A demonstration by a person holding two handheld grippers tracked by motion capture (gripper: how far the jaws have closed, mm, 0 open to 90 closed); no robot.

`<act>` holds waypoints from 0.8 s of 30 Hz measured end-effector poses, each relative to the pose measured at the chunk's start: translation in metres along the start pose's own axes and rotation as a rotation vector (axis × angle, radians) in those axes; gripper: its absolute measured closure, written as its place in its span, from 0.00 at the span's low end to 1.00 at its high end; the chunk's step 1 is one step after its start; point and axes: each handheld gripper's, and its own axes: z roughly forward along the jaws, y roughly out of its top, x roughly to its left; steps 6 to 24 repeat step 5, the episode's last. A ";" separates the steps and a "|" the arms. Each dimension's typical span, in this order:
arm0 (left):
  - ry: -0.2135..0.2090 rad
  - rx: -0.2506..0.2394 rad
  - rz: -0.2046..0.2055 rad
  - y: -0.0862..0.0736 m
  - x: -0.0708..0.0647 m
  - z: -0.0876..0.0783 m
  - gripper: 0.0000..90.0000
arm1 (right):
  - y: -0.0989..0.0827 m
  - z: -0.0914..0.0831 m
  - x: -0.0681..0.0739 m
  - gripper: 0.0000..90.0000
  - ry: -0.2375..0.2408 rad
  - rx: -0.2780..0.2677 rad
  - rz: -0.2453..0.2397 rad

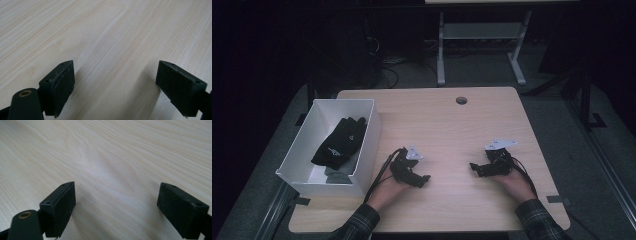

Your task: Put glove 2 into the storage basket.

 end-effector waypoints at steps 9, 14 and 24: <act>-0.005 -0.050 0.001 -0.006 0.000 0.001 0.14 | 0.000 0.000 0.000 0.17 0.002 0.000 -0.001; -0.005 -0.050 0.001 -0.006 0.000 0.001 0.14 | 0.000 0.000 0.000 0.17 0.002 0.000 -0.001; -0.005 -0.050 0.001 -0.006 0.000 0.001 0.14 | 0.000 0.000 0.000 0.17 0.002 0.000 -0.001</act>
